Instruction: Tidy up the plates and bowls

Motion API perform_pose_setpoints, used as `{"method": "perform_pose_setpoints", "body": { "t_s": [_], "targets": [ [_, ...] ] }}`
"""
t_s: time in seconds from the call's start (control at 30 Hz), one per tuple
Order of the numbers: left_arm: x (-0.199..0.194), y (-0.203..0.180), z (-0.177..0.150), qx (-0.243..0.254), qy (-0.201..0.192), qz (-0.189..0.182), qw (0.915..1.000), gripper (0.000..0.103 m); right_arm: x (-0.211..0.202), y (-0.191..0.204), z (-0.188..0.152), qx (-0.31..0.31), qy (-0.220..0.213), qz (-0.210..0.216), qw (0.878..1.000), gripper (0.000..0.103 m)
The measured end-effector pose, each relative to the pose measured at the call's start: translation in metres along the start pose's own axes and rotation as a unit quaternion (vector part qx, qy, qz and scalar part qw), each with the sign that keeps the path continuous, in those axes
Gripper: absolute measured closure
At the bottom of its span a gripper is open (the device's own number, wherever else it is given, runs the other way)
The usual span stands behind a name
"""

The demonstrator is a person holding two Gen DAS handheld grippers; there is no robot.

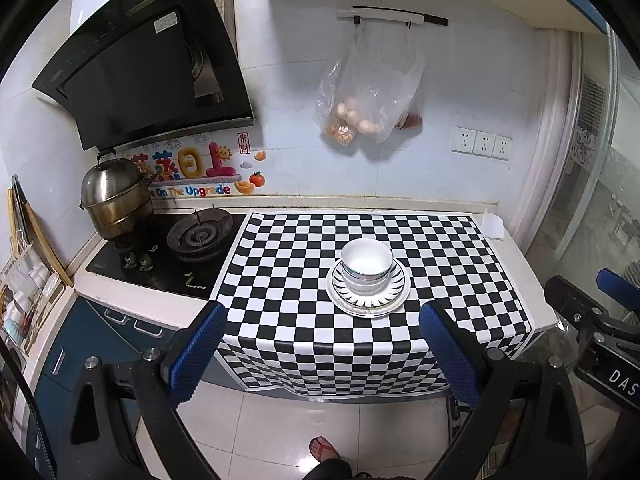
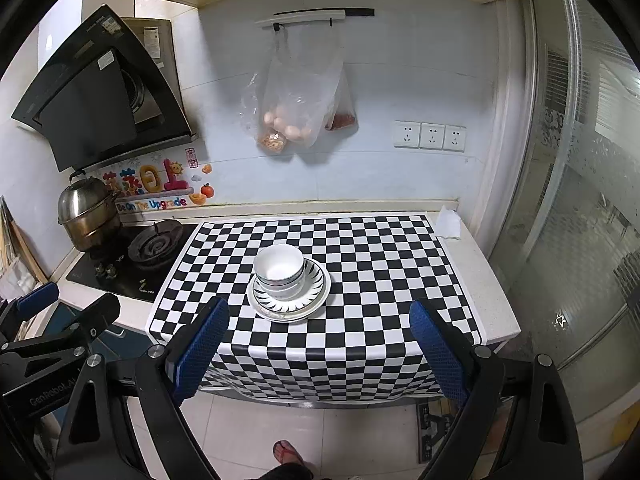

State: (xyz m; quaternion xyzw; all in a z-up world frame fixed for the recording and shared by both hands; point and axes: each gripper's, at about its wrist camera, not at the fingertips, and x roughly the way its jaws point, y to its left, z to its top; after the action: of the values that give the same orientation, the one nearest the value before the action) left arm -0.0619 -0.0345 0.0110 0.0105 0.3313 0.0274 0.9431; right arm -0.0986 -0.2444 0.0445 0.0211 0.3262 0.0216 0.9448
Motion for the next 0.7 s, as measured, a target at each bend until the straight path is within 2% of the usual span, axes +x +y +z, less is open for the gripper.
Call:
{"method": "perform_pose_setpoints", "body": {
  "t_s": [0.7],
  "targets": [
    [-0.015,-0.002,-0.003,-0.011,-0.009,0.009,0.9999,0.004,-0.006,0.002,0.003,-0.007,-0.011,0.002,1.000,0.009]
  ]
}}
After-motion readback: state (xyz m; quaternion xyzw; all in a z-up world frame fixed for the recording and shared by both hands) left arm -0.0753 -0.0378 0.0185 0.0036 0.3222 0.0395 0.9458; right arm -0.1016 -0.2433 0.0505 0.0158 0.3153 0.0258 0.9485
